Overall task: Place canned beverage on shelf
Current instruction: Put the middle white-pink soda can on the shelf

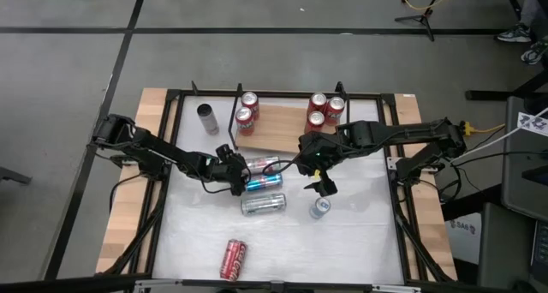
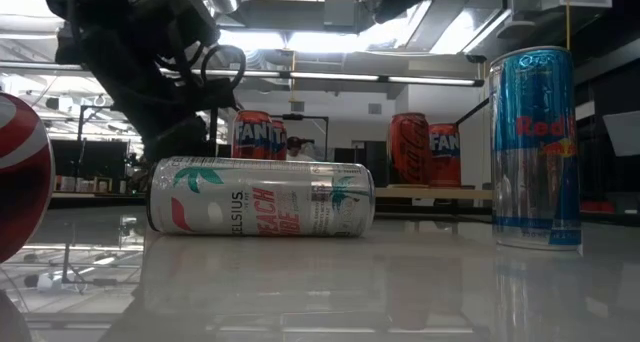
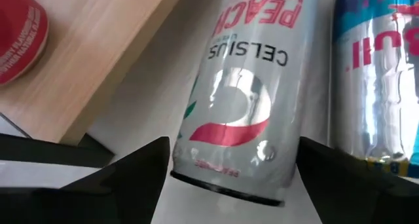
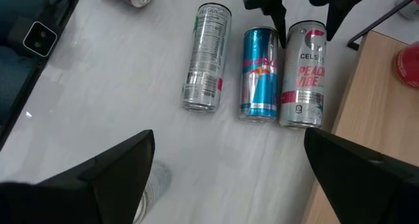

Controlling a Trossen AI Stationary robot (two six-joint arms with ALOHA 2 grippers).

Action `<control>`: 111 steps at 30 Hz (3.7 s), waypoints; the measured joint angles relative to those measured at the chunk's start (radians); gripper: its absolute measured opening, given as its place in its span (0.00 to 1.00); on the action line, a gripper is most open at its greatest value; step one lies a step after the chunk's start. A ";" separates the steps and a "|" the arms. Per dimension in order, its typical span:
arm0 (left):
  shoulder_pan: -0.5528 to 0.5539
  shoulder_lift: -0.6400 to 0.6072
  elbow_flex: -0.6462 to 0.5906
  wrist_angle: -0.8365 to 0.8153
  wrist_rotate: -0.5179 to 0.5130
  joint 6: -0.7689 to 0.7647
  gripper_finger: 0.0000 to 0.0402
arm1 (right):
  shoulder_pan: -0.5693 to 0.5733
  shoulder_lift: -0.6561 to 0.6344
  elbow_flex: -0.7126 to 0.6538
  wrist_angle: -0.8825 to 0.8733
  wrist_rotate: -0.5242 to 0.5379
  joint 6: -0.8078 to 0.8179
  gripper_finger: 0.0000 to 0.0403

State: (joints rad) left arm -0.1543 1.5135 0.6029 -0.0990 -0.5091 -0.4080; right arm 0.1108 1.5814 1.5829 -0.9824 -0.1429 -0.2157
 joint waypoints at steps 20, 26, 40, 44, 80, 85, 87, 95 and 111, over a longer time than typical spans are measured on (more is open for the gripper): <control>-0.001 -0.005 0.058 -0.082 0.070 -0.004 0.59 | 0.000 0.000 0.000 0.002 0.000 0.000 0.95; -0.001 -0.005 0.209 -0.342 0.113 -0.008 0.58 | 0.000 0.000 0.000 0.016 0.000 0.000 0.95; -0.001 -0.007 0.553 -0.850 0.146 0.001 0.59 | 0.000 0.000 0.000 0.059 0.081 0.001 0.95; 0.000 -0.007 0.606 -1.002 0.205 -0.009 0.59 | 0.000 0.000 0.000 0.059 0.081 0.001 0.95; -0.024 -0.007 0.645 -1.472 1.166 -0.613 0.59 | 0.283 0.387 -0.001 0.314 0.011 0.103 0.95; -0.034 -0.007 0.644 -1.472 1.189 -0.717 0.59 | 0.296 0.399 -0.001 0.336 0.028 0.102 0.95; -0.039 -0.007 0.644 -1.472 1.189 -0.746 0.59 | 0.298 0.403 -0.001 0.348 0.047 0.103 0.95; -0.043 -0.007 0.644 -1.472 1.189 -0.791 0.59 | 0.329 0.440 -0.001 0.359 0.121 0.104 0.95; -0.041 -0.006 0.639 -1.468 1.193 -0.921 0.59 | 0.328 0.461 0.000 0.363 0.247 0.104 0.95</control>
State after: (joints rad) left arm -0.1955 1.5070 1.2420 -1.5667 0.6839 -1.3288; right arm 0.4389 2.0422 1.5829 -0.6194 0.1037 -0.1114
